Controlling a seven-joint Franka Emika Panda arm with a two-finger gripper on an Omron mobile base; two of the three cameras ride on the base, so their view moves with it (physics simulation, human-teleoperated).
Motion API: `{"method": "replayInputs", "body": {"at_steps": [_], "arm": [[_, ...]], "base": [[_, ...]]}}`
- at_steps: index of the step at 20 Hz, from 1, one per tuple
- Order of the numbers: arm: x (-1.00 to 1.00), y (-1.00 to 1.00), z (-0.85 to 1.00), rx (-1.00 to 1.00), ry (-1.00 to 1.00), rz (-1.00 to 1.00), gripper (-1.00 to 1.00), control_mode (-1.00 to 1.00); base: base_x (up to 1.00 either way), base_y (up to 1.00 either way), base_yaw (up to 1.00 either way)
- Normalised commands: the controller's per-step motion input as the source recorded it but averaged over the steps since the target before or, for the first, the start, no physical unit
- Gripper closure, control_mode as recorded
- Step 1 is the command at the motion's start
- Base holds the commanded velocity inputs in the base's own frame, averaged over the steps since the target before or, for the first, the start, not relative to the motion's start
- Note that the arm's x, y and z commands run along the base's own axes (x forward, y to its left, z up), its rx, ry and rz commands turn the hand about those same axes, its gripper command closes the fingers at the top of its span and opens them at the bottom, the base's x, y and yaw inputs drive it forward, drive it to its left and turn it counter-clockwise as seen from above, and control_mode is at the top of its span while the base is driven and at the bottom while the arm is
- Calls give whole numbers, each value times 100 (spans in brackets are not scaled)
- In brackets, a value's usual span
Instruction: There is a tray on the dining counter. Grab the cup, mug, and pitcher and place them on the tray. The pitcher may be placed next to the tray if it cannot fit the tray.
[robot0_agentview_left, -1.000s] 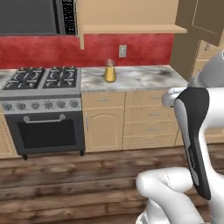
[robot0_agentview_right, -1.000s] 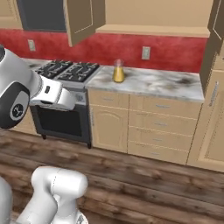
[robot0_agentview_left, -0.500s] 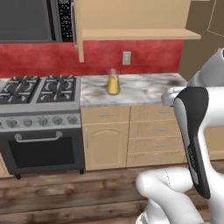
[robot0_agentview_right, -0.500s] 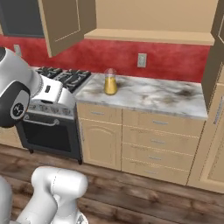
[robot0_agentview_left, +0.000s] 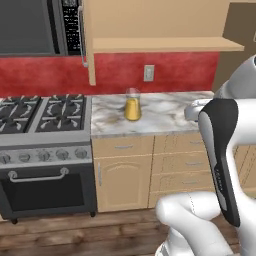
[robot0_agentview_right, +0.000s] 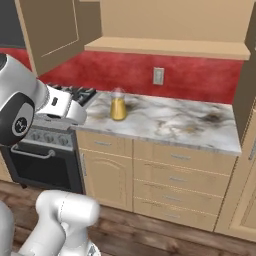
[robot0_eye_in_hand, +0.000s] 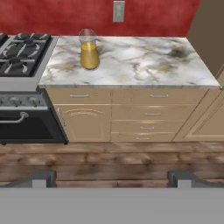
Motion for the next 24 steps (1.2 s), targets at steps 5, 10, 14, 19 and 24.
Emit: {"method": "replayInputs", "body": {"at_steps": [5, 10, 14, 19, 24], "arm": [[0, 0, 0, 0, 0, 0, -100, 100], [0, 0, 0, 0, 0, 0, -100, 100], [0, 0, 0, 0, 0, 0, -100, 100], [0, 0, 0, 0, 0, 0, -100, 100], [0, 0, 0, 0, 0, 0, -100, 100]], "base": [[50, -2, 0], [53, 0, 0], [53, 0, 0], [51, 0, 0], [45, 0, 0]]}}
